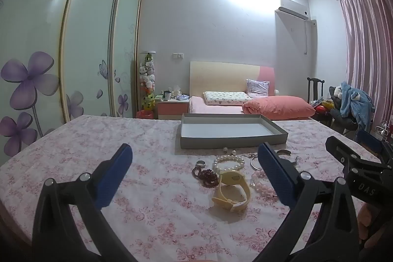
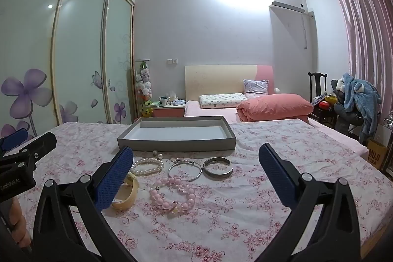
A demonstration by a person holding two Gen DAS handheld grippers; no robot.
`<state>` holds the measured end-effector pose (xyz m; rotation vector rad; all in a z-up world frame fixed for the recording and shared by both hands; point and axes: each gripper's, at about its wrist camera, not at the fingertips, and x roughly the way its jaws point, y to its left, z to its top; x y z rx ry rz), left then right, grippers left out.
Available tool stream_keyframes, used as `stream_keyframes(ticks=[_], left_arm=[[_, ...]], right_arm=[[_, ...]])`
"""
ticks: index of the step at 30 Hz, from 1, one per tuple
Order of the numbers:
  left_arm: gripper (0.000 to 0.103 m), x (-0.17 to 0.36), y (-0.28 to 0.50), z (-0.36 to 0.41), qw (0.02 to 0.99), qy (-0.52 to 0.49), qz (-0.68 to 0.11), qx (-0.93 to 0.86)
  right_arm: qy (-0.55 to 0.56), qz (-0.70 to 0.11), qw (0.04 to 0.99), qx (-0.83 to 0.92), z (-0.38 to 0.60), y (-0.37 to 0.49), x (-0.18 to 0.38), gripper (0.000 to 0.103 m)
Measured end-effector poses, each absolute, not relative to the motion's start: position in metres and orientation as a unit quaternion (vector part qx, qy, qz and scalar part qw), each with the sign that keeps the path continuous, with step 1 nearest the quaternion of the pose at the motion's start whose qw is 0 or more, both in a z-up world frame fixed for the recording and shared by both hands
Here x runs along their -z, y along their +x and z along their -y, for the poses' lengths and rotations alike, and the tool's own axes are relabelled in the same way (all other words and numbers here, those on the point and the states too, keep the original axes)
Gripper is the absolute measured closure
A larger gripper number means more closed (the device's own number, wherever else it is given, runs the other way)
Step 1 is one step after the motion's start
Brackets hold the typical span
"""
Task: Organize jewelry
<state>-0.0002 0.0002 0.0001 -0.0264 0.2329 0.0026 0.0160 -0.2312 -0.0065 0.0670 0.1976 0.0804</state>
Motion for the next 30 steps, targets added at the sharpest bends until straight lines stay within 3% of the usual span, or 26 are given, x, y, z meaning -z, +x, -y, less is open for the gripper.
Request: stream_keyframes(ticks=[30], left_arm=[[0.004, -0.0001, 0.0, -0.0003, 0.993, -0.014, -0.119, -0.001]], right_arm=[[0.032, -0.102, 0.993, -0.04, 0.2307, 0.0158, 0.0069, 0.002]])
